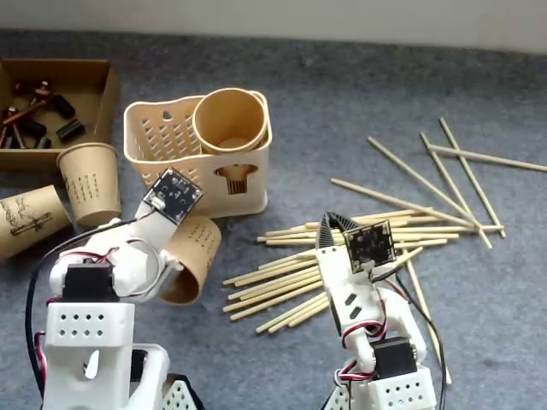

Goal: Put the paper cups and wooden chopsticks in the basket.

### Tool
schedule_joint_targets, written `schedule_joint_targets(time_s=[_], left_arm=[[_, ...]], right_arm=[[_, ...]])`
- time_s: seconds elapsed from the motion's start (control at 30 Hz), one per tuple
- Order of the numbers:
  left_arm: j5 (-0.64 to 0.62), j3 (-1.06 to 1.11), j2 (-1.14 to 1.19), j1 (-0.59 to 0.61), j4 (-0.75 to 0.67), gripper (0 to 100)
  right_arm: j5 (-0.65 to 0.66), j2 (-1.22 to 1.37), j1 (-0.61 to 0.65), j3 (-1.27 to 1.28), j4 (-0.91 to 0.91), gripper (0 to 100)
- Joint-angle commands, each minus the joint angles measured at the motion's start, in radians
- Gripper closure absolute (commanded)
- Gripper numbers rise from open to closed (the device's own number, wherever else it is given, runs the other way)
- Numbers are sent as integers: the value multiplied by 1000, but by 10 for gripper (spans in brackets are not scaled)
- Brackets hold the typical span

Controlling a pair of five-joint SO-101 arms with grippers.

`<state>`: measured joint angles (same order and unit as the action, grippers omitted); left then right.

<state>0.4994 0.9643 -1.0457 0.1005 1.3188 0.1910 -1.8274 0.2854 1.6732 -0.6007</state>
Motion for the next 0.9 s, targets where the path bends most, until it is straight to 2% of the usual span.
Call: schedule_joint_targets(time_s=[0.0, 0.2, 0.43, 0.73, 0.87], left_arm=[[-92, -47, 2, -73, 6, 762], [-212, -41, 8, -117, -87, 783], [-222, 117, 4, -117, -304, 849], [-222, 101, 2, -117, -305, 993], [-222, 59, 5, -117, -241, 994]], right_arm=[[-6, -4, -8, 147, -4, 988], [-6, -4, -8, 147, -4, 988], [-6, -4, -8, 147, -4, 988], [-6, -4, -8, 147, -4, 988], [-6, -4, -8, 147, -4, 988]])
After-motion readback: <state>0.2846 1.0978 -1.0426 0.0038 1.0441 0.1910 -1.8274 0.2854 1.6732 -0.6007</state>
